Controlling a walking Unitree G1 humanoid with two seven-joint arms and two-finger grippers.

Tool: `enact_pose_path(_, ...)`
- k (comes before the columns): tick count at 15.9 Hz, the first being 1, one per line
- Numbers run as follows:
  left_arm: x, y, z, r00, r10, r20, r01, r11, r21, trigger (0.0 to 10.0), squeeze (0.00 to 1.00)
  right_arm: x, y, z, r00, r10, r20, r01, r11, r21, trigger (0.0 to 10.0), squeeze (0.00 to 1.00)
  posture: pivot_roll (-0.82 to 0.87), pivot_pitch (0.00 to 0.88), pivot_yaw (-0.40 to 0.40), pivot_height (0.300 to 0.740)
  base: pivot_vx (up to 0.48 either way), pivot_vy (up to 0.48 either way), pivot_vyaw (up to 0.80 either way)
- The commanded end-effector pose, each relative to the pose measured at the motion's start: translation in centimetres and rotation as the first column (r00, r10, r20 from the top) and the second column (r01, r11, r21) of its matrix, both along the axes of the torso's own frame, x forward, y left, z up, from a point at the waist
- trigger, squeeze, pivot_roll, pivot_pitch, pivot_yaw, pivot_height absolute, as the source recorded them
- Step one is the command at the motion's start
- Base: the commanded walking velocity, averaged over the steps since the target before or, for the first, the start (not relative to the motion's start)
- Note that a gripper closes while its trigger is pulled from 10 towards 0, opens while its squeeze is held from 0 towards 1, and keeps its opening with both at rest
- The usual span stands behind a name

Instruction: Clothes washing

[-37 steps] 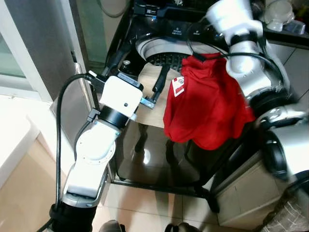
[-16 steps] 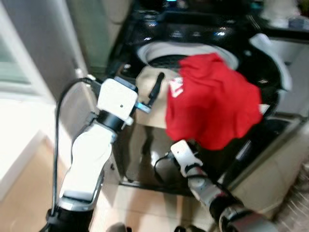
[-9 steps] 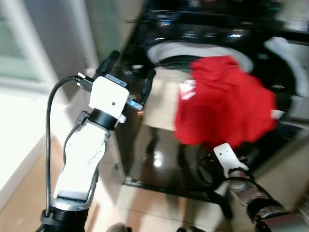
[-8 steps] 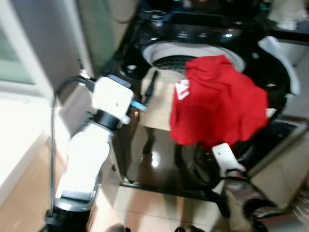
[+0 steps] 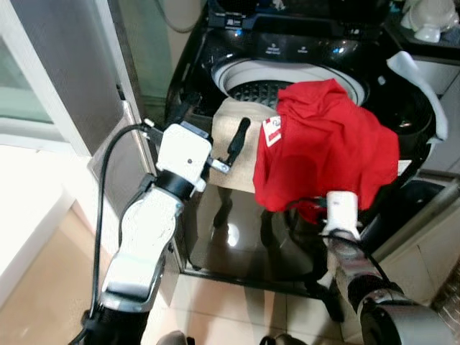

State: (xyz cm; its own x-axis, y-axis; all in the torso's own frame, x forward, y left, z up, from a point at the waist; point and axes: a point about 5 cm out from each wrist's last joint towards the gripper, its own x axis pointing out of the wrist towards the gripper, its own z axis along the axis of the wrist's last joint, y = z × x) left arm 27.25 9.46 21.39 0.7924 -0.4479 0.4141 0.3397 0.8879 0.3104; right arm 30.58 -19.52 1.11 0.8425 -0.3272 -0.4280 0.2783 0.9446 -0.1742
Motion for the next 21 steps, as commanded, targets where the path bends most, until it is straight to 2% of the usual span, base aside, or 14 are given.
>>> enact_pose_path(1, 0.2, -0.7, 0.1, 0.999, -0.033, 0.013, 0.033, 0.999, 0.002, 10.0, 0.00, 0.8, 0.2, 0.7, 1.000, -0.011, 0.018, 0.010, 0.999, 0.038, 10.0, 0.00, 0.03, 0.034, -0.004, 0.731, 0.000, 0.000, 0.00)
enact_pose_path(2, 0.2, -0.8, 0.2, 0.999, -0.033, 0.017, 0.033, 0.999, 0.001, 10.0, 0.00, 0.8, 0.2, 0.7, 1.000, -0.018, 0.013, 0.017, 0.998, 0.059, 10.0, 0.00, 0.03, 0.033, -0.003, 0.731, 0.000, 0.000, 0.00)
enact_pose_path(4, -0.1, -1.4, 0.2, 0.991, -0.131, 0.009, 0.131, 0.991, -0.020, 10.0, 0.00, 1.1, 0.8, 0.6, 1.000, -0.017, -0.020, 0.019, 0.994, 0.109, 10.0, 0.00, 0.03, 0.032, -0.005, 0.731, 0.000, 0.000, 0.00)
enact_pose_path(5, -0.7, -2.2, -0.4, 0.972, -0.235, -0.024, 0.234, 0.972, -0.011, 10.0, 0.00, 1.1, 0.9, 0.6, 0.999, -0.016, -0.032, 0.020, 0.991, 0.132, 10.0, 0.00, 0.03, 0.034, -0.010, 0.731, 0.000, 0.000, 0.00)
enact_pose_path(6, -1.1, -2.7, -1.3, 0.953, -0.297, -0.061, 0.299, 0.953, 0.035, 10.0, 0.00, 1.1, 0.6, 0.6, 0.999, -0.025, -0.045, 0.031, 0.988, 0.149, 10.0, 0.00, 0.04, 0.036, -0.012, 0.731, 0.000, 0.000, 0.00)
enact_pose_path(7, -1.0, -2.6, -1.8, 0.951, -0.299, -0.078, 0.304, 0.951, 0.059, 10.0, 0.00, 1.4, 0.6, 0.8, 0.998, -0.027, -0.049, 0.035, 0.985, 0.166, 10.0, 0.00, 0.04, 0.036, -0.010, 0.731, 0.000, 0.000, 0.00)
enact_pose_path(10, -0.9, -2.5, -1.6, 0.958, -0.279, -0.063, 0.282, 0.958, 0.052, 10.0, 0.00, 2.3, 0.7, 1.7, 0.999, -0.012, -0.046, 0.021, 0.984, 0.178, 10.0, 0.00, 0.06, 0.040, -0.017, 0.731, 0.000, 0.000, 0.00)
enact_pose_path(13, -0.9, -2.0, -1.4, 0.975, -0.217, -0.049, 0.219, 0.975, 0.035, 10.0, 0.00, 5.0, 0.9, 5.3, 0.999, 0.024, 0.041, -0.029, 0.991, 0.134, 10.0, 0.00, 0.09, 0.041, -0.034, 0.731, 0.000, 0.000, 0.00)
enact_pose_path(16, -0.9, -1.7, -1.3, 0.981, -0.188, -0.044, 0.190, 0.981, 0.028, 10.0, 0.00, 6.5, 1.0, 7.6, 0.994, 0.038, 0.101, -0.048, 0.994, 0.099, 10.0, 0.00, 0.11, 0.041, -0.052, 0.731, 0.000, 0.000, 0.00)
enact_pose_path(18, -1.0, -1.6, -1.3, 0.985, -0.165, -0.041, 0.166, 0.986, 0.025, 10.0, 0.00, 8.0, 1.5, 10.5, 0.982, 0.045, 0.181, -0.066, 0.991, 0.114, 10.0, 0.00, 0.12, 0.041, -0.059, 0.731, 0.000, 0.000, 0.00)
enact_pose_path(19, -1.0, -1.5, -1.3, 0.986, -0.164, -0.041, 0.165, 0.986, 0.025, 10.0, 0.00, 8.1, 1.5, 10.7, 0.981, 0.044, 0.187, -0.067, 0.991, 0.118, 10.0, 0.00, 0.12, 0.042, -0.061, 0.731, 0.000, 0.000, 0.00)
enact_pose_path(21, -0.9, -1.4, -1.3, 0.988, -0.148, -0.039, 0.149, 0.988, 0.026, 10.0, 0.00, 9.3, 2.1, 13.2, 0.962, 0.058, 0.265, -0.094, 0.988, 0.122, 10.0, 0.00, 0.13, 0.040, -0.061, 0.731, 0.000, 0.000, 0.00)
